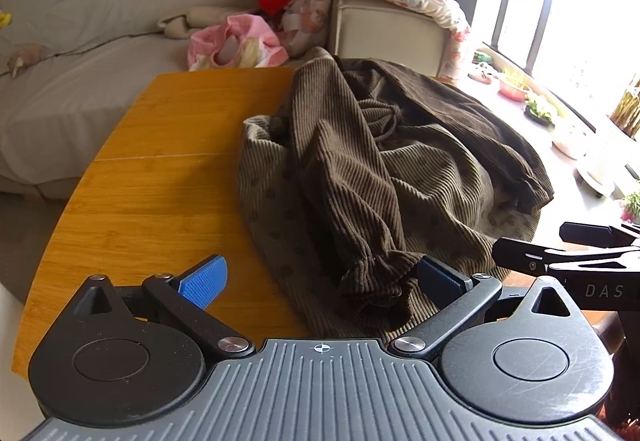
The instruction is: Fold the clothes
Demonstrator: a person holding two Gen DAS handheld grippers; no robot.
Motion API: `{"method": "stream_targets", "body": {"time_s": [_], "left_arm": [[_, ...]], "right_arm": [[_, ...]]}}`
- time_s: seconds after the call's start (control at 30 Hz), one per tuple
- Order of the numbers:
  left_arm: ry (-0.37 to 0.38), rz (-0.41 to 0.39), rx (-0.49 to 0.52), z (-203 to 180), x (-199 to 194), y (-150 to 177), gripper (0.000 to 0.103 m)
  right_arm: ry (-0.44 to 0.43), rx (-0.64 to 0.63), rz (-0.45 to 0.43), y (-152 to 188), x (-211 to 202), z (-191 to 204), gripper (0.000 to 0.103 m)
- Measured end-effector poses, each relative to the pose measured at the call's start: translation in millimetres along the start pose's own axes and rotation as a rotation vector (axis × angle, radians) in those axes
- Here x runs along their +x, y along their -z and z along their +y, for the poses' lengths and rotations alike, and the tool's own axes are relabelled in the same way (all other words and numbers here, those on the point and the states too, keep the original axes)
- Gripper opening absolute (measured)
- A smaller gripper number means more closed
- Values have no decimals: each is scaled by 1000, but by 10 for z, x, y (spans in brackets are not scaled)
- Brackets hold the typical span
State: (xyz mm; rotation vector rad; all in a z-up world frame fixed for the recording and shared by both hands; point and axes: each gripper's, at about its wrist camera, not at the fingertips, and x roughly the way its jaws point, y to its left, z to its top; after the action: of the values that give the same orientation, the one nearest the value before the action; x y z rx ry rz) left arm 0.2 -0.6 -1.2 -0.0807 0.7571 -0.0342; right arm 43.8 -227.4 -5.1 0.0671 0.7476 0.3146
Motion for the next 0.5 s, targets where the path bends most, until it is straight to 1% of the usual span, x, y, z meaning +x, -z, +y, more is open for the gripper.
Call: {"method": "stream_targets", "body": {"time_s": [0.5], "left_arm": [[-12,39,11,-18,51,35,103]], "right_arm": [[18,-23,3,1,46,28,103]]}}
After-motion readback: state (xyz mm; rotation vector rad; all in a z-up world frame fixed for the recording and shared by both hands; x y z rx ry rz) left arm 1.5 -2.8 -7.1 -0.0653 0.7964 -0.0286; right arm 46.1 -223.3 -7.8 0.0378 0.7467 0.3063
